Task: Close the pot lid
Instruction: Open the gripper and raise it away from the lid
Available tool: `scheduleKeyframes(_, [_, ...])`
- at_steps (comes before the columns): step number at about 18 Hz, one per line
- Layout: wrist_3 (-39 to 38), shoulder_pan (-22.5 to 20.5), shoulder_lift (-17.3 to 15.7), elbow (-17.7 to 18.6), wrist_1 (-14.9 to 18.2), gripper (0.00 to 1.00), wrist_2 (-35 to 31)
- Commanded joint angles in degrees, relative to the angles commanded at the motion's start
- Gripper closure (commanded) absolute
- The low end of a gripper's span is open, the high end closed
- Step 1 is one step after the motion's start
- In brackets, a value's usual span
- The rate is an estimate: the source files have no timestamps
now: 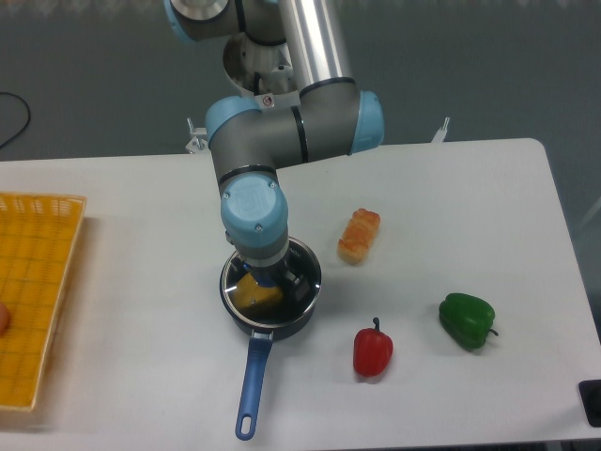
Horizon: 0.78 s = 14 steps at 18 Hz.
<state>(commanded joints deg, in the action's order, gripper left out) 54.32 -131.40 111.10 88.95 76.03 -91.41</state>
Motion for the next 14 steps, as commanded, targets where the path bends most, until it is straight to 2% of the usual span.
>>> scheduleKeyframes(6, [2.28,-2.72,-3.08,0.09,0.70,0.00,-0.09])
scheduleKeyframes(9, [4.65,-5.35,-3.96,0.09,2.10,0.00,-0.09])
scheduleKeyframes(14, [14.04,-13.69,-4.40,0.53,2.20,0.00,-0.17])
